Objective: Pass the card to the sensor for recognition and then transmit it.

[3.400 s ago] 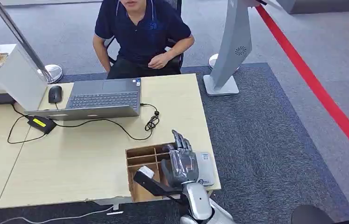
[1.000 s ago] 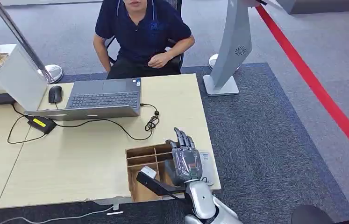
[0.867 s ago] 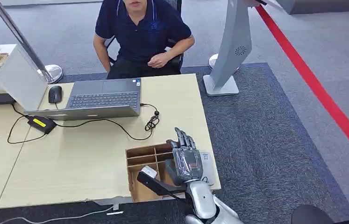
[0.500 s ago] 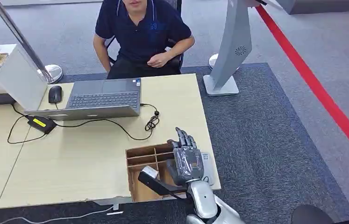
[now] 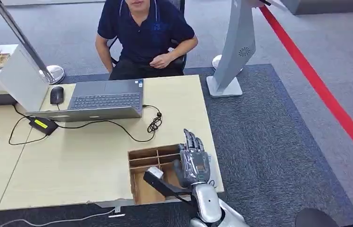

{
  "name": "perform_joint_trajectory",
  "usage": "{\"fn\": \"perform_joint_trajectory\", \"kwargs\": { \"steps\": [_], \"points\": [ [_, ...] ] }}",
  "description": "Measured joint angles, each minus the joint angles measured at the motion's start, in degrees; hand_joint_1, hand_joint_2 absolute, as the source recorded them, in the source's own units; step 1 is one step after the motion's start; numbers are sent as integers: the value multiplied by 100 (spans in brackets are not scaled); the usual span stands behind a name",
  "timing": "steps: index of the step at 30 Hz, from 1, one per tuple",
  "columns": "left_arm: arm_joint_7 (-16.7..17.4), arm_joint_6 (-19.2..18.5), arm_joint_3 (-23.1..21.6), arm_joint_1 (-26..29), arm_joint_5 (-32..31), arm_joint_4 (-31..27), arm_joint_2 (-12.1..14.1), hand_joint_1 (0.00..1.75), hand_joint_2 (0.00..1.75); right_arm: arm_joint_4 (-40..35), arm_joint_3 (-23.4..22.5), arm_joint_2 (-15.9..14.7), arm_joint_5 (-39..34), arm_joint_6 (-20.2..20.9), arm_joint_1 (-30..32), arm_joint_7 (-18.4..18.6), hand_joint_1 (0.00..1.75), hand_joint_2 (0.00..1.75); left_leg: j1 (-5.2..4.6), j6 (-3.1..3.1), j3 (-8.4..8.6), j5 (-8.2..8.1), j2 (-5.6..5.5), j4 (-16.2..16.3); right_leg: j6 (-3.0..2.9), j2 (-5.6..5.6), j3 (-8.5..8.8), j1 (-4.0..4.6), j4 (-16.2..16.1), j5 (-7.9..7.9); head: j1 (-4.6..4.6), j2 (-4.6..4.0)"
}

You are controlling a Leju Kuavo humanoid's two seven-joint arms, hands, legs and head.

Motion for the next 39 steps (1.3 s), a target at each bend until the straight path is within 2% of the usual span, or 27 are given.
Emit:
{"fn": "perform_joint_trajectory", "kwargs": {
  "steps": [1,2,3,4,5,9,10,11,13,25,29,39],
  "points": [
    [172,840,-219,-86,-1091,0,-238,0,175,-75,-53,-33,38,4,77,98,105,175,-7,5,-5,3,-2,0,6,-2,3,-6,2,4,-7,0],
    [312,1394,-450,-177,-2039,-2,-485,0,175,-141,-99,-57,62,18,144,126,108,175,-8,7,-11,4,-1,0,12,-2,4,-9,4,8,-4,0],
    [395,1665,-678,-271,-2750,-2,-704,0,175,-221,-151,-87,83,52,185,126,108,175,-5,10,-15,4,-2,0,17,-2,5,-7,4,10,4,0],
    [417,1689,-877,-340,-3189,-4,-847,0,175,-278,-193,-105,94,85,209,124,101,175,-4,11,-15,3,3,0,21,4,7,-4,3,14,7,0],
    [408,1689,-1058,-388,-3332,-20,-961,0,175,-320,-234,-116,101,112,232,102,99,175,-3,14,-12,1,19,0,25,18,7,-4,0,17,7,0],
    [296,1689,-1494,-481,-2938,-26,-1184,0,175,-453,-374,-155,127,109,353,78,103,175,-9,18,-9,-1,36,2,33,36,-2,-11,-7,22,2,0],
    [279,1689,-1582,-489,-2936,-26,-1210,0,175,-477,-409,-162,134,109,372,78,124,175,-9,22,-12,1,32,3,34,34,-3,-12,-6,22,0,0],
    [268,1689,-1669,-509,-2936,-26,-1230,0,175,-495,-433,-171,142,105,380,78,108,175,-9,22,-14,2,27,3,34,29,-3,-12,-6,21,2,0],
    [253,1689,-1803,-544,-2938,-26,-1304,0,175,-534,-457,-186,158,105,392,78,101,175,-6,22,-14,2,26,3,33,29,-2,-10,-4,22,2,0],
    [222,1669,-2253,-618,-2984,-24,-1409,0,175,-654,-590,-251,160,101,481,78,96,175,-1,20,-12,3,28,3,33,31,-3,-3,-2,22,0,0],
    [196,1669,-2266,-625,-3115,-24,-1431,0,175,-713,-630,-271,184,109,504,78,89,175,-1,21,-13,3,28,3,33,31,-2,-4,-2,22,2,0],
    [117,1637,-2259,-661,-3445,-20,-1481,0,175,-842,-693,-319,276,138,510,78,84,175,-2,21,-12,3,28,3,33,31,-2,-5,-2,22,0,0]
  ]
}}
